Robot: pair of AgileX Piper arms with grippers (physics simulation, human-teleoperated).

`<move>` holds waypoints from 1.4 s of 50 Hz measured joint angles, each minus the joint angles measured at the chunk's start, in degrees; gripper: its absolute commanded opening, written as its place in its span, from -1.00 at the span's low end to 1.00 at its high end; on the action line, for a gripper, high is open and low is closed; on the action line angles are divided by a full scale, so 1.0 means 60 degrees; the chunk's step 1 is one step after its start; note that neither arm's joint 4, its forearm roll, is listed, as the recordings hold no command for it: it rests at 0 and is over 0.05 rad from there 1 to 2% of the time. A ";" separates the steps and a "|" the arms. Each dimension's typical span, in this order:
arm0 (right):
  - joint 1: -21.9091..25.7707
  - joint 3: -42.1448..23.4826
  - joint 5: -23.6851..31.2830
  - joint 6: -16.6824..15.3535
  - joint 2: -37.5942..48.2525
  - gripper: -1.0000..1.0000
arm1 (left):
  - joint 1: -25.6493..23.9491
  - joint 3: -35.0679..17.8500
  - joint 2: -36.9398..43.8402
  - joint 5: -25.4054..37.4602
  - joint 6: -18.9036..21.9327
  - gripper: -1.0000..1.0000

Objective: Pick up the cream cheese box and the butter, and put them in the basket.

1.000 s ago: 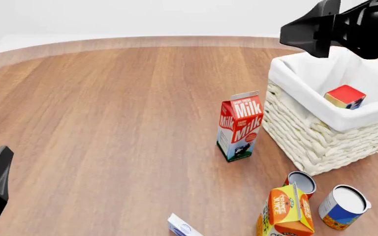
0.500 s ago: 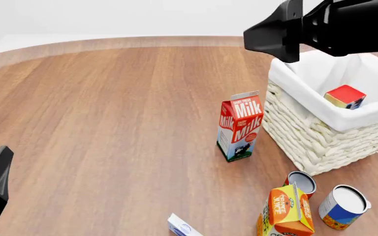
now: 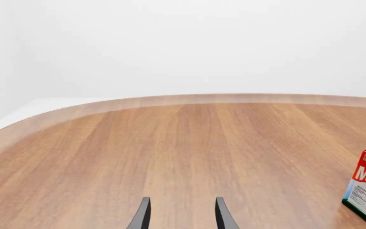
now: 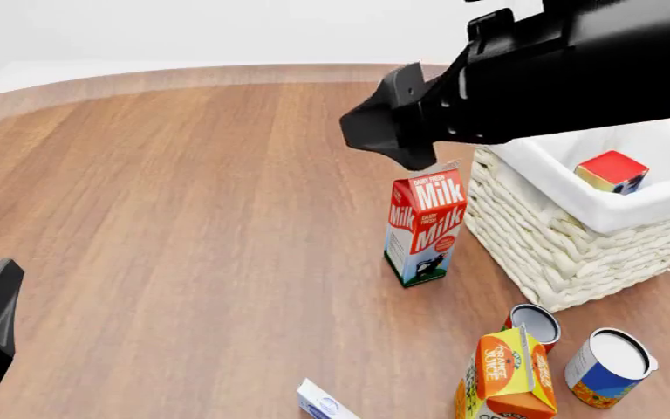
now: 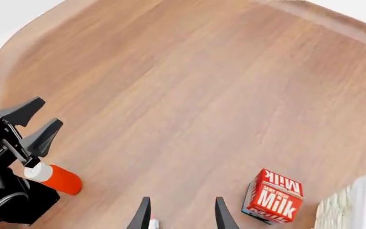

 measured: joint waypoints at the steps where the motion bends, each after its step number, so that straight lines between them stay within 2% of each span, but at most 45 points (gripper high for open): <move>1: 0.0058 -0.0010 -0.0014 -0.0004 0.0054 1.00 | 0.0000 0.0000 0.0000 0.0000 0.0000 1.00; 12: 0.0670 -0.0165 -0.0113 0.0082 0.0611 1.00 | 0.0000 0.0000 0.0000 0.0000 0.0000 1.00; 21: 0.1311 -0.0322 -0.0136 0.0389 0.1047 1.00 | 0.0000 0.0000 0.0000 0.0000 0.0000 1.00; 29: 0.1664 -0.0388 -0.0103 0.0892 0.1265 1.00 | 0.0000 0.0000 0.0000 0.0000 0.0000 1.00; 53: 0.1754 0.0490 -0.0478 0.1819 0.1479 1.00 | 0.0000 0.0000 0.0000 0.0000 0.0000 1.00; 70: 0.1539 0.1064 -0.0794 0.1902 0.1607 1.00 | 0.0000 0.0000 0.0000 0.0000 0.0000 1.00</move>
